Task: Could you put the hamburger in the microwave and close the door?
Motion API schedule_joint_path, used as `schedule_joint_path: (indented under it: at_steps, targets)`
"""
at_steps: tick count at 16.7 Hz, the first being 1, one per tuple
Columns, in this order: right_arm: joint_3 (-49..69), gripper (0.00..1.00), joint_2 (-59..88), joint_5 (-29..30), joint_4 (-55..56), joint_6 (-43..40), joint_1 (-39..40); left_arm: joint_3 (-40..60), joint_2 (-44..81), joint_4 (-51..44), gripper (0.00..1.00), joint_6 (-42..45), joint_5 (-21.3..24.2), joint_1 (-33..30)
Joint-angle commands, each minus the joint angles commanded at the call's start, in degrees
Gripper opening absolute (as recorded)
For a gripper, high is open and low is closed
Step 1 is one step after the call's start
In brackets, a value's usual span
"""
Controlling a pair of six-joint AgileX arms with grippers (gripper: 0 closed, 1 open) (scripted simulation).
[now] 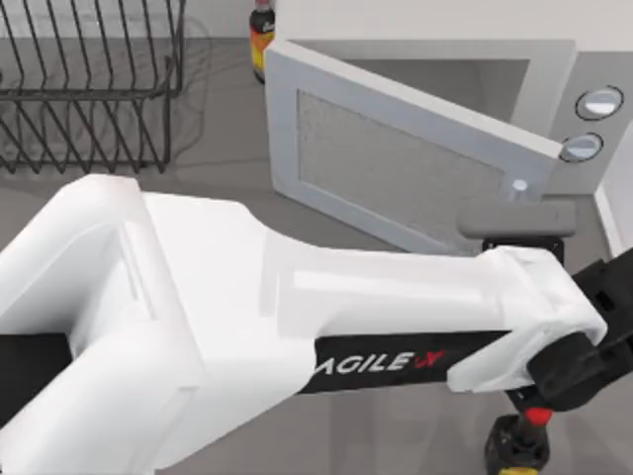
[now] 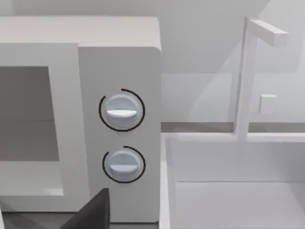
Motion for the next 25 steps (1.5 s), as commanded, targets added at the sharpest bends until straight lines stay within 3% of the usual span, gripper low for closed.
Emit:
schedule_joint_path:
  at_steps: [3, 9, 17, 25]
  targets:
    - [0.0, 1.0, 0.0, 0.0, 0.0, 0.0, 0.0, 0.87, 0.63, 0.55, 0.0, 1.0, 0.58, 1.22]
    - [0.0, 1.0, 0.0, 0.0, 0.0, 0.0, 0.0, 12.31, 8.88, 4.06, 0.0, 11.48, 5.06, 10.36]
    - [0.0, 1.0, 0.0, 0.0, 0.0, 0.0, 0.0, 15.15, 11.18, 3.63, 0.0, 12.91, 5.78, 11.58]
    - [0.0, 1.0, 0.0, 0.0, 0.0, 0.0, 0.0, 38.7, 24.6, -1.62, 0.0, 19.39, 9.78, 18.15]
